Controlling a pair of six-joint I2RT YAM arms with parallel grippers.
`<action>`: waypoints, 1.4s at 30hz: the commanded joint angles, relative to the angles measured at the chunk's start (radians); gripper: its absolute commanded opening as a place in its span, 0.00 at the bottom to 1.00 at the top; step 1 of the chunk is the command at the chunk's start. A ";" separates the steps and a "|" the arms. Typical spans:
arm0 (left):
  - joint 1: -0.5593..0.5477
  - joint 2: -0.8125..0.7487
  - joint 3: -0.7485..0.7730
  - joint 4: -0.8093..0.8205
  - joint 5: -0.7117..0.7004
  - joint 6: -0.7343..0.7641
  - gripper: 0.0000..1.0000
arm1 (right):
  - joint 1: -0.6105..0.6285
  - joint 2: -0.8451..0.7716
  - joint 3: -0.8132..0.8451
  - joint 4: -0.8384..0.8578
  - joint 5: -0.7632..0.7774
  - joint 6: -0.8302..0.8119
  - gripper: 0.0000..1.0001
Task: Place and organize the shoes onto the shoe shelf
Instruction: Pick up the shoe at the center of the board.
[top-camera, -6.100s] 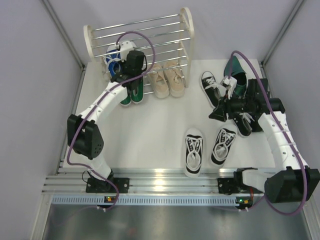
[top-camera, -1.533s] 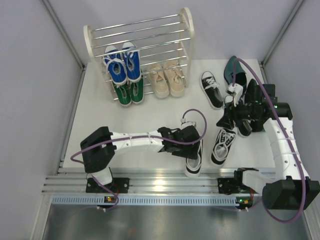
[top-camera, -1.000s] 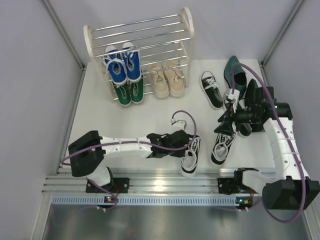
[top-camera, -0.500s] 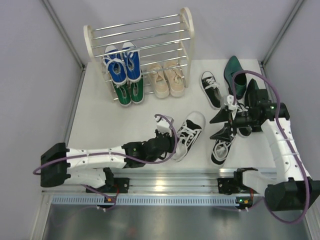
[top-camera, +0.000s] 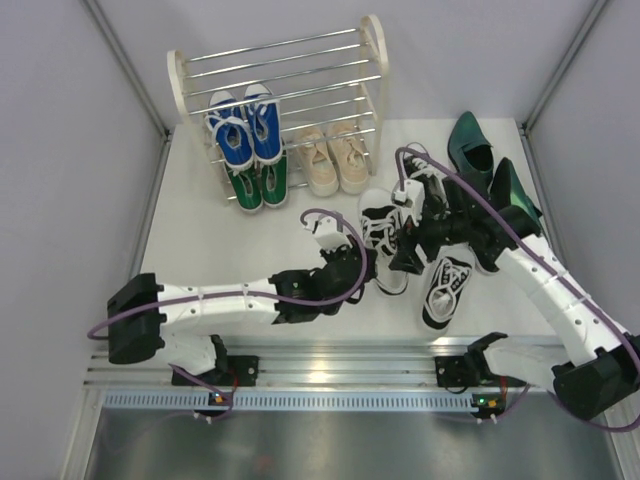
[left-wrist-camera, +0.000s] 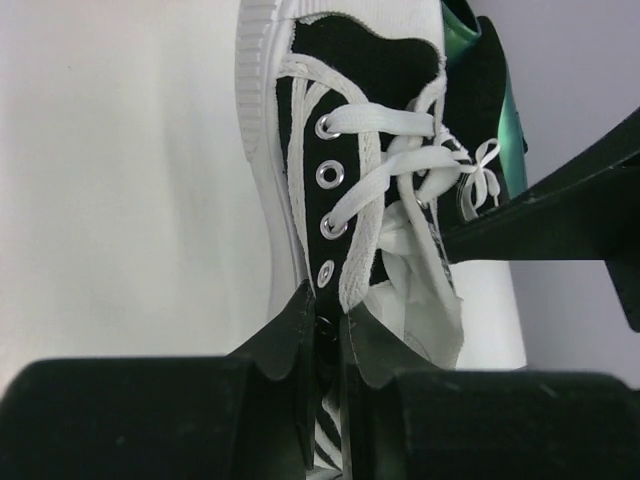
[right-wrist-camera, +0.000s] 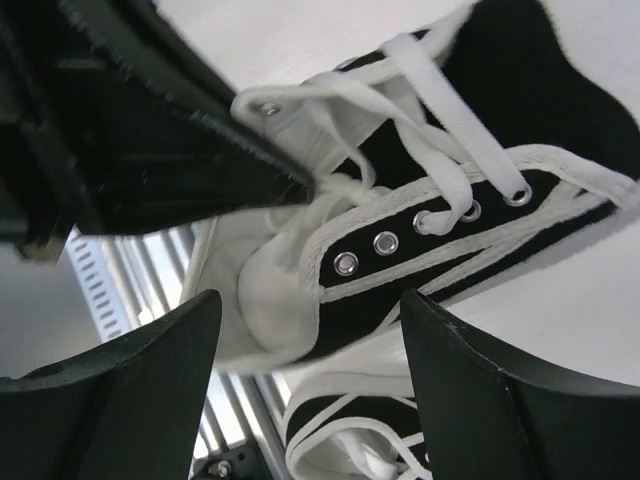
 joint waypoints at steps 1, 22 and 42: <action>-0.001 0.035 0.104 0.042 -0.056 -0.162 0.00 | 0.058 -0.018 0.018 0.236 0.309 0.276 0.72; -0.003 0.008 0.072 0.109 -0.017 -0.204 0.00 | 0.090 0.074 -0.016 0.311 0.478 0.315 0.00; 0.009 -0.590 -0.536 0.325 0.103 -0.238 0.92 | -0.024 0.014 0.007 0.285 0.030 0.140 0.00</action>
